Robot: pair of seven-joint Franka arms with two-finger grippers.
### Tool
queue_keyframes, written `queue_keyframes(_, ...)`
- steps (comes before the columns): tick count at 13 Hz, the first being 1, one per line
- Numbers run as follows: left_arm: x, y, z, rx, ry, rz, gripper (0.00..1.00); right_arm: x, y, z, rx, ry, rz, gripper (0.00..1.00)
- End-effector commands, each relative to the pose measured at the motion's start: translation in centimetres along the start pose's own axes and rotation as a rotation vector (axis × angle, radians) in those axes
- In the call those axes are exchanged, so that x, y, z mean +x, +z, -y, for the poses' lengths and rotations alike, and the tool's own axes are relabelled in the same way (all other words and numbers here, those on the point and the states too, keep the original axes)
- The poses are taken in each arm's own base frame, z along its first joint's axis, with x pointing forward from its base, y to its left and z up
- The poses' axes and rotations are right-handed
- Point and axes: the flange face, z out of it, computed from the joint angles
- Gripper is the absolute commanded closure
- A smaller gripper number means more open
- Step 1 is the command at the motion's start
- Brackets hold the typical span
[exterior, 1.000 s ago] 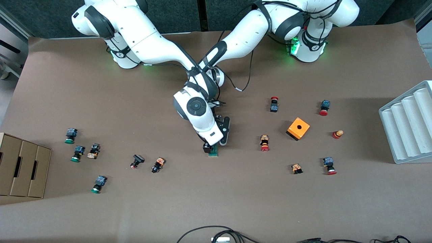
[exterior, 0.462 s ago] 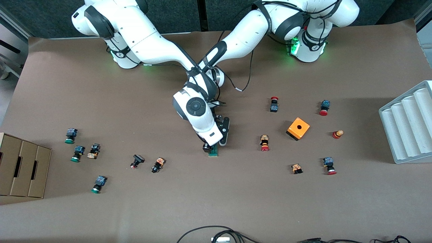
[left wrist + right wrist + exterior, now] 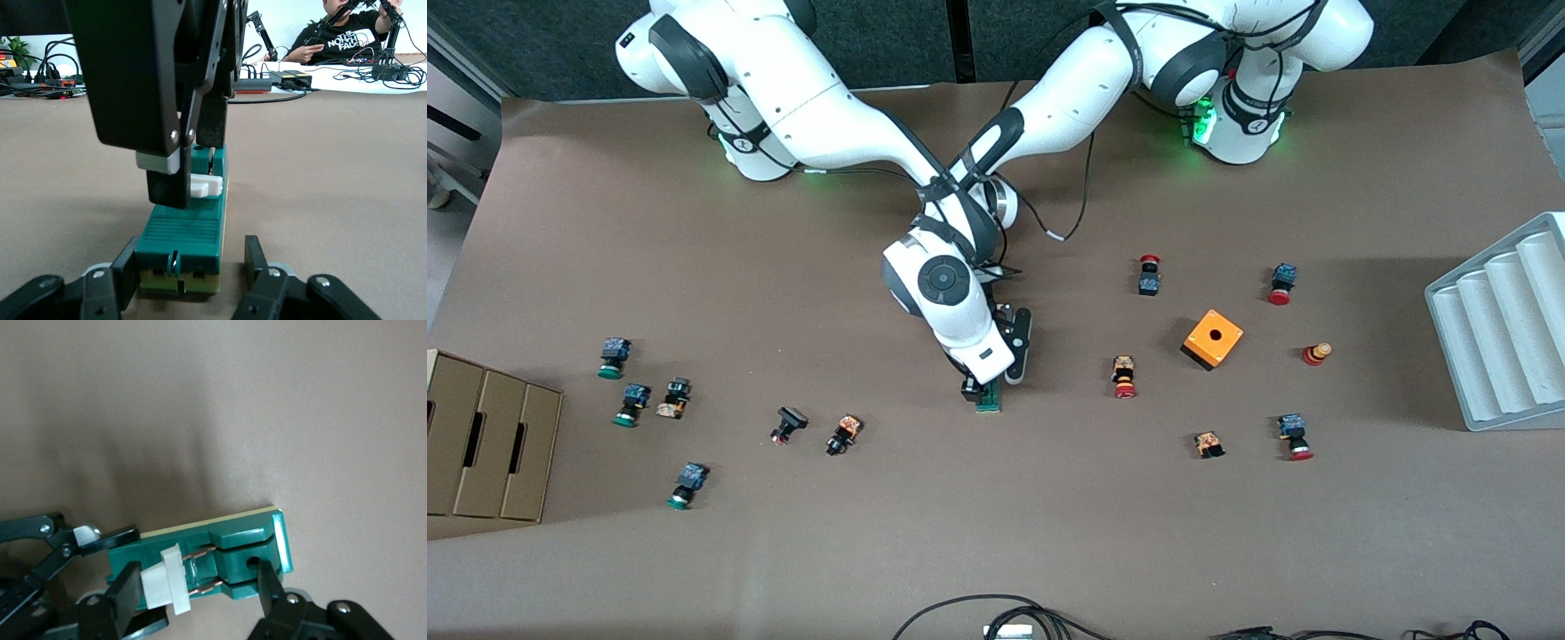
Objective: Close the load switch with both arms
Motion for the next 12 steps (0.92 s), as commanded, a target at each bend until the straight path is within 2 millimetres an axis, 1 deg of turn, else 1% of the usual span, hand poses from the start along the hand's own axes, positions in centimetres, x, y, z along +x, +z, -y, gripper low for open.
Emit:
queue_keyframes(1, -3.79, 0.11, 1.32, 0.003, 0.011, 0.06, 0.33, 0.09, -0.54, -0.16, -0.023, -0.013, -0.008, 0.25)
queue_keyframes(3, -3.82, 0.16, 1.54, 0.008, -0.011, 0.051, 0.32, 0.16, -0.71, -0.21, -0.025, -0.013, -0.01, 0.26)
queue_keyframes(8, -4.02, 0.36, 2.1, 0.009, 0.001, 0.048, 0.31, 0.33, -1.14, -0.19, -0.028, -0.013, -0.015, 0.27)
queue_keyframes(12, -3.68, 0.46, 2.11, 0.01, -0.002, 0.046, 0.3, 0.47, -1.48, -0.28, -0.032, -0.013, -0.02, 0.29)
